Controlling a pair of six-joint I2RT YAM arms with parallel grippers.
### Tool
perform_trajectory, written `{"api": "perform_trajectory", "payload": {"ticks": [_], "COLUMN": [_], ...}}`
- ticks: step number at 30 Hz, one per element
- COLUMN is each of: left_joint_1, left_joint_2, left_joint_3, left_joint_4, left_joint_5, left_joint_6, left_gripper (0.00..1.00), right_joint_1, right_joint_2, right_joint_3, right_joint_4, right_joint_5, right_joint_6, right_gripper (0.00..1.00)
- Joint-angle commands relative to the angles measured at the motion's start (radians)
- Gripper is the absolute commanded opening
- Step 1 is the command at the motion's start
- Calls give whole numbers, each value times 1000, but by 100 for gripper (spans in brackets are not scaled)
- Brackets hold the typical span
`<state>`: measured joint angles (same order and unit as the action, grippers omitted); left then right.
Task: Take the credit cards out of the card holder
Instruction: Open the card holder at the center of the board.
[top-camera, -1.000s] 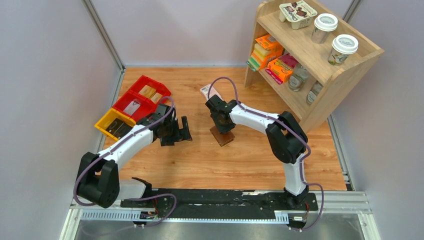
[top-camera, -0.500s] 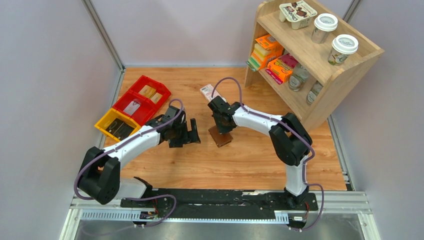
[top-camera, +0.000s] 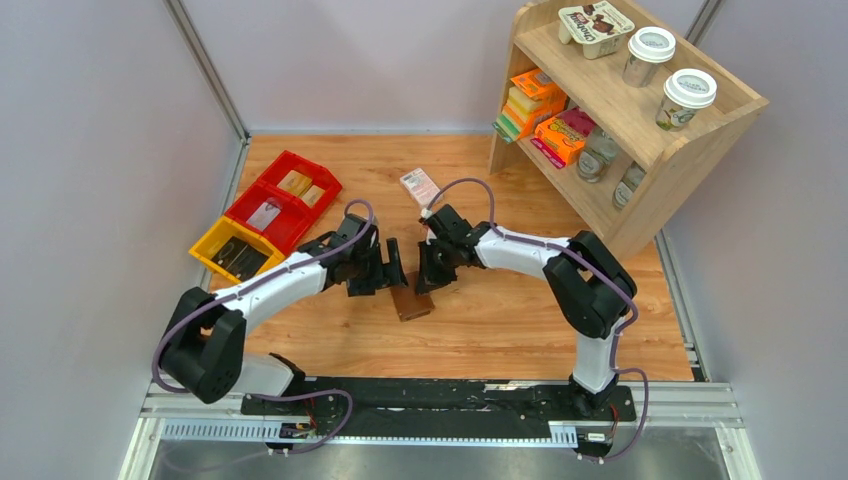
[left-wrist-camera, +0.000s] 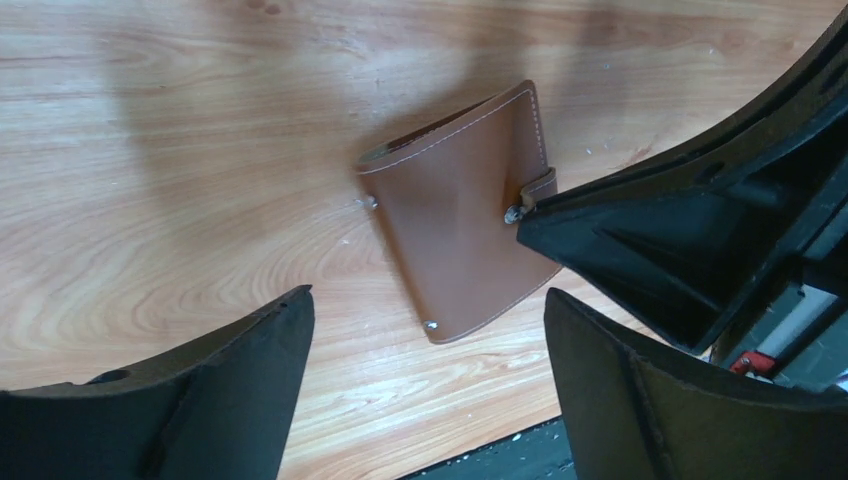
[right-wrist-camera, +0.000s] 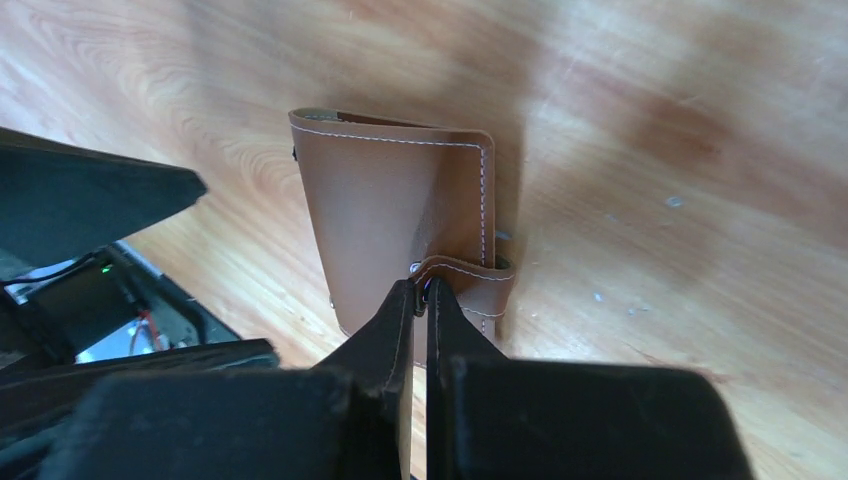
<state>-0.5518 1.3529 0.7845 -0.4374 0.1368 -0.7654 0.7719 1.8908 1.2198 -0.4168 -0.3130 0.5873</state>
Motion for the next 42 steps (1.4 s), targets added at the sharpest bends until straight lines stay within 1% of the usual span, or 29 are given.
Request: {"api": "perform_trajectory", "payload": {"ticks": [1,4,7,8,14,18,23,26,29,32,33,35,36,37,38,39,40,42], "left_joint_1": [-39,-50,-56,-59,-80,-82,-82,-82,-82,-82,-82,-82,-82,-82,-82,-82,-82,-82], "left_joint_2": [44,77,109,126,202,252,279,279,288,302,305,307,305,302,301,299,298,299], "left_joint_3": [45,44,47,48,39,4,-34,-33,-22,-10,-10,-8,-7,-5,-1,1,2,5], "left_joint_4": [57,91,115,126,138,132,114,108,97,92,94,95,95,95,94,92,92,92], "left_joint_5": [15,23,61,64,35,15,-14,-28,-34,-26,-25,-20,-19,-19,-19,-19,-19,-16], "left_joint_6": [-15,-25,-37,-37,-18,-14,-8,-5,5,11,11,14,15,18,20,23,25,28], "left_gripper": [89,84,70,68,67,58,57,57,56,56,56,56,56,56,56,56,56,56], "right_joint_1": [-8,-13,-17,-19,-32,-54,-94,-123,-149,-158,-158,-157,-157,-157,-155,-154,-152,-148], "right_joint_2": [-13,-18,-18,-16,-19,-39,-74,-107,-147,-193,-211,-231,-236,-242,-246,-252,-259,-257], "right_joint_3": [-71,-89,-106,-111,-147,-177,-233,-264,-293,-299,-298,-292,-286,-281,-275,-273,-272,-253], "right_joint_4": [73,96,128,136,180,194,223,230,211,133,110,57,35,20,10,12,19,24], "right_joint_5": [-86,-97,-118,-124,-150,-153,-175,-178,-155,-89,-60,-5,20,46,64,72,72,66], "right_joint_6": [77,80,92,95,114,115,121,115,108,71,60,39,31,23,17,16,19,20], "right_gripper": [0,0,0,0,0,0,0,0,0,1,4,15,19,27,38,45,50,55]}}
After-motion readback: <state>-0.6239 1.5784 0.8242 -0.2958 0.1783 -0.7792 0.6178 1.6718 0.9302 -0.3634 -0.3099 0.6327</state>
